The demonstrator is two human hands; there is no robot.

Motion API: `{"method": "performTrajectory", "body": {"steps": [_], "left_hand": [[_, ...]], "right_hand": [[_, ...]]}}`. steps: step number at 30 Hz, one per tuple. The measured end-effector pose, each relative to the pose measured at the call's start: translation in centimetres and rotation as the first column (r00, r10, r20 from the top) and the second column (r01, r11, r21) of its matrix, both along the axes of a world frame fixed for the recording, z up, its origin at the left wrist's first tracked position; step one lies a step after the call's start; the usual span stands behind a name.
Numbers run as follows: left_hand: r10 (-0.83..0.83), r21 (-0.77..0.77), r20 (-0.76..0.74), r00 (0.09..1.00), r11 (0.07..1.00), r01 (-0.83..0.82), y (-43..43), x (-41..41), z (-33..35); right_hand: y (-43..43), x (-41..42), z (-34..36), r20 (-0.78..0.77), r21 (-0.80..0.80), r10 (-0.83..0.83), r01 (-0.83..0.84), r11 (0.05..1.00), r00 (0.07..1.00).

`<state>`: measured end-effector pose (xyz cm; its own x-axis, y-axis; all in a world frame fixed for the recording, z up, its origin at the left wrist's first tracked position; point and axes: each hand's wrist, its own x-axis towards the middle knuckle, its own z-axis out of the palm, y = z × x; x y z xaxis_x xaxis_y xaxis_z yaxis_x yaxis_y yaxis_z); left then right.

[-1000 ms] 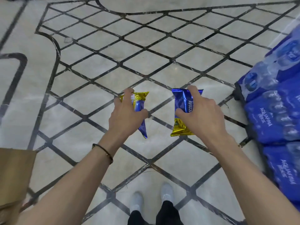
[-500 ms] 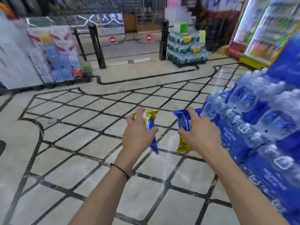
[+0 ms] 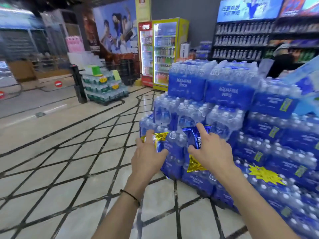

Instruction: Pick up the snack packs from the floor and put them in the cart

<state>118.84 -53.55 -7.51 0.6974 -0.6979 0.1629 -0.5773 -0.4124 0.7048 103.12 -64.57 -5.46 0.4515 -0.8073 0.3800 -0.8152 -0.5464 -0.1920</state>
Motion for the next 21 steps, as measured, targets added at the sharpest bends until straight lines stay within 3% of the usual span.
{"method": "performTrajectory", "body": {"steps": [6,12,21], "left_hand": [[-0.287,0.006,0.085,0.954,0.958,0.287,-5.9,-11.0,1.5],[-0.551,0.039,0.067,0.832,0.835,0.549,-10.6,-25.6,2.5],[-0.81,0.066,0.111,0.576,0.584,0.809,-13.9,-54.9,2.9]], "right_hand": [[-1.1,-14.3,1.6,0.025,-0.037,-0.276,0.277,0.96,0.961],[-0.7,-30.5,2.3,0.071,-0.051,-0.521,0.524,0.85,0.851],[4.3,-58.9,2.4,0.074,-0.077,-0.811,0.814,0.575,0.58]]}}
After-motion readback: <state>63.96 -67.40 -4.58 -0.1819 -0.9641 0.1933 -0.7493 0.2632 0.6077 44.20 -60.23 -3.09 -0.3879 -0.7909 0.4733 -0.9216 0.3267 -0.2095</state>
